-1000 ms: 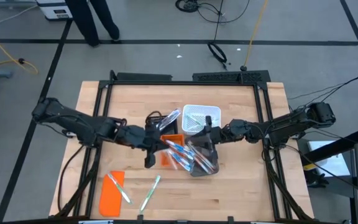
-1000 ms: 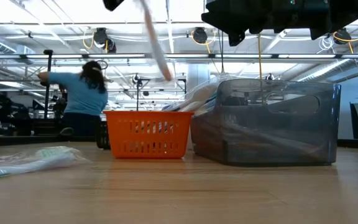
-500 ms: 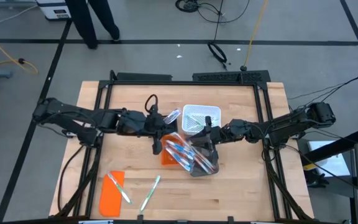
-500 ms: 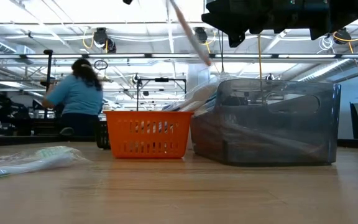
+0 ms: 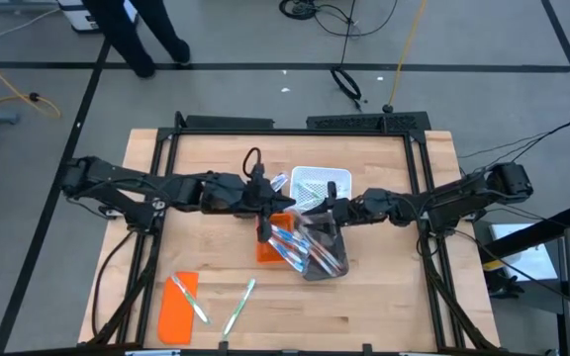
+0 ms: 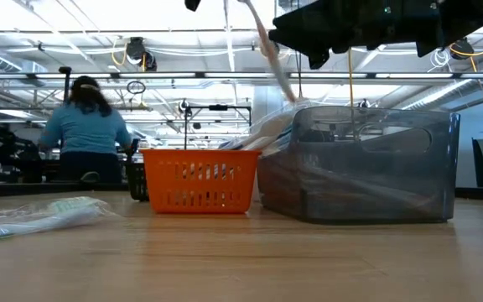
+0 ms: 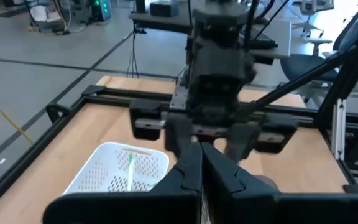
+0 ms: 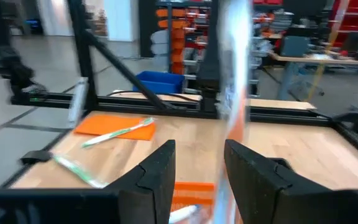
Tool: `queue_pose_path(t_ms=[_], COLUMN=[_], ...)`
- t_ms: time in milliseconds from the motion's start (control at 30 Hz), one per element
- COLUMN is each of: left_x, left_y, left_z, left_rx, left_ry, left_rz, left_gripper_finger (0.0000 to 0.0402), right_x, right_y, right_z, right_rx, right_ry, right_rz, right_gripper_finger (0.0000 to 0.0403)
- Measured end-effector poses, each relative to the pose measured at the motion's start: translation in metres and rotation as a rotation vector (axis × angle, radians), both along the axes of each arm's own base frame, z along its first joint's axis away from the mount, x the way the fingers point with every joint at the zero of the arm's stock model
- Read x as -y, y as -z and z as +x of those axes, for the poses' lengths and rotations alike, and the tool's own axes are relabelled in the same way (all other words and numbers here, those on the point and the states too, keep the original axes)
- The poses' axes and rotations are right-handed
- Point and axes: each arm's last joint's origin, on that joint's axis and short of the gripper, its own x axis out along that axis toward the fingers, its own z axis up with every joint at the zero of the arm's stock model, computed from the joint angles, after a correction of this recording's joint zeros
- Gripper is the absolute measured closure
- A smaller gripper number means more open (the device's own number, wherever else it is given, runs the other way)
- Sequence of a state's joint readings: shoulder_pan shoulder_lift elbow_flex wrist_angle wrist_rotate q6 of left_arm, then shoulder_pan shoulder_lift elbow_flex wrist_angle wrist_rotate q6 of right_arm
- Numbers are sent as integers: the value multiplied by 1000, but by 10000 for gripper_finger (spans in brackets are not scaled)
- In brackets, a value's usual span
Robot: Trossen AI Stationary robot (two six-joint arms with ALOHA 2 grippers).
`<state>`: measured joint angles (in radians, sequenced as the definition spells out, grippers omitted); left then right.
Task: Pick & Place Toothbrushes
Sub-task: Put the orange toothbrush into the gray bin
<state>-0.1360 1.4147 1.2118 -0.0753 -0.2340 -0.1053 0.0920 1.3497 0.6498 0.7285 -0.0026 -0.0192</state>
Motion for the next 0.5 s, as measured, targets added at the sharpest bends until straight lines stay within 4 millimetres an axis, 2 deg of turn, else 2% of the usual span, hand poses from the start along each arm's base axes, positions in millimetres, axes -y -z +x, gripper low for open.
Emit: queue_pose_path(t_ms=[500], left_x=[0], left_y=[1], left_z=[0], left_rx=[-11], left_ry=[4], left_rz=[9], left_gripper_finger=[401], right_x=[6], right_y=[-6], right_z=[0], right_rx=[60], right_ry=[25], right_rz=[-68], right_gripper_finger=[273])
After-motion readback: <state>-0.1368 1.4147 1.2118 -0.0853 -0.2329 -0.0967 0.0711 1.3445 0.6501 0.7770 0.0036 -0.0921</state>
